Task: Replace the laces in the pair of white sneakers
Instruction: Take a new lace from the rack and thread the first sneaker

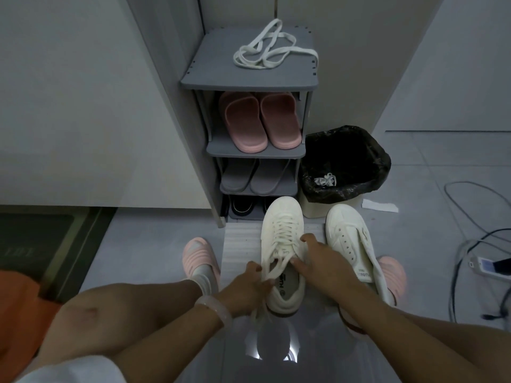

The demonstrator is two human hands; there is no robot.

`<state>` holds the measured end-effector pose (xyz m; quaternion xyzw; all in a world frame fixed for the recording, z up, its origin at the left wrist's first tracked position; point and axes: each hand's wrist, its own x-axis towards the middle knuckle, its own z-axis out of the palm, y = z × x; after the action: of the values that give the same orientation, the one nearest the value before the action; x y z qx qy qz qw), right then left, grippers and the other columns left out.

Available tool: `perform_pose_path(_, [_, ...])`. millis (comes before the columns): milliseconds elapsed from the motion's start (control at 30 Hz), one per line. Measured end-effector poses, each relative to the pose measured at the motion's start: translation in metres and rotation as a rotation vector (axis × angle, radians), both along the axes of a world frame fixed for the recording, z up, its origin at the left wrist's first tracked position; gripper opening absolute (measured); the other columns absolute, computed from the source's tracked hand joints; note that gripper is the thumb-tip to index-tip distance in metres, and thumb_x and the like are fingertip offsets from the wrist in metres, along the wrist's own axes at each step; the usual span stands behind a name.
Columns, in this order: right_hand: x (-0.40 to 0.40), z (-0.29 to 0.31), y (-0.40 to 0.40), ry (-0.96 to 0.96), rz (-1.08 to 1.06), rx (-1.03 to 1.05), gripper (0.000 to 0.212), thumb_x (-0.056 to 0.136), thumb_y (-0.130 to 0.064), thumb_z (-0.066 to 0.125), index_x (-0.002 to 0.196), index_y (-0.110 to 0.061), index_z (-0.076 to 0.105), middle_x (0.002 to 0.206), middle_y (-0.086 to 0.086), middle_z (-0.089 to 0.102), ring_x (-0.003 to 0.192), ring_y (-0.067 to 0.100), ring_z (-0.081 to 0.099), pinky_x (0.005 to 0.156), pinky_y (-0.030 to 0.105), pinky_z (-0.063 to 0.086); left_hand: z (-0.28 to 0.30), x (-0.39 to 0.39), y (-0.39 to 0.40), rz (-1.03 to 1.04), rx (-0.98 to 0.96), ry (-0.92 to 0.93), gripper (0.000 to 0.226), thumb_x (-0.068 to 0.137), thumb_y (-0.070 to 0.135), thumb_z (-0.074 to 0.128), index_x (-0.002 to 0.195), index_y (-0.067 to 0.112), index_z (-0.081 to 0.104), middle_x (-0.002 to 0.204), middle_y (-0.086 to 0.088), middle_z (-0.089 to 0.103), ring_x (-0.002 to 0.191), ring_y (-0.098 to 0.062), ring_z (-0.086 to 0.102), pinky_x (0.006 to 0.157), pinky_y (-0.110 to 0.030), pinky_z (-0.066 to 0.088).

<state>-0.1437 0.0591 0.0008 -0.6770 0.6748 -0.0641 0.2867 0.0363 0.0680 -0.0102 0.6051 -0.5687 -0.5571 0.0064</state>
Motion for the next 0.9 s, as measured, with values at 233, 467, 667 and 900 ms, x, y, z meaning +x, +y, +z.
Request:
perform_pose_path(233, [-0.011,0.01,-0.003,-0.06,-0.099,-0.059,0.034,0.094,-0.026,0.047,0.126,-0.014,0.045,0.081,0.006,0.057,0.074,0.017,0.052,0.067,0.029,0.042,0.052,0.004,-0.027,-0.292,-0.351,0.183,0.026,0.093,0.022,0.052,0.092,0.0,0.065,0.097,-0.015,0.06,0.084,-0.012,0.052,0.072,-0.015,0.038])
perform_pose_path(467, [-0.02,0.011,0.0,-0.119,-0.156,-0.095,0.023,0.094,-0.02,0.047,0.113,-0.013,0.058,0.087,0.006,0.067,0.071,0.014,0.056,0.067,0.029,0.046,0.062,-0.034,-0.045,0.424,0.001,0.661,0.019,0.091,0.009,0.054,0.08,0.011,0.07,0.066,0.002,0.061,0.057,-0.007,0.057,0.053,-0.017,0.049])
perform_pose_path(667, [-0.021,0.005,-0.001,-0.153,-0.138,-0.092,0.023,0.094,-0.017,0.046,0.113,-0.012,0.059,0.091,0.006,0.067,0.073,0.013,0.056,0.067,0.027,0.045,0.049,-0.027,-0.04,0.363,0.039,0.581,0.015,0.09,0.002,0.054,0.082,0.003,0.066,0.077,-0.01,0.07,0.066,-0.015,0.068,0.061,-0.022,0.056])
perform_pose_path(900, [-0.017,0.007,0.002,-0.189,-0.012,-0.132,0.019,0.093,-0.019,0.047,0.103,-0.015,0.062,0.08,-0.005,0.061,0.062,0.001,0.05,0.059,0.02,0.041,0.015,-0.031,-0.022,-0.508,-0.6,-0.225,0.021,0.089,0.011,0.049,0.102,0.004,0.065,0.103,-0.013,0.065,0.097,-0.025,0.058,0.067,-0.012,0.025])
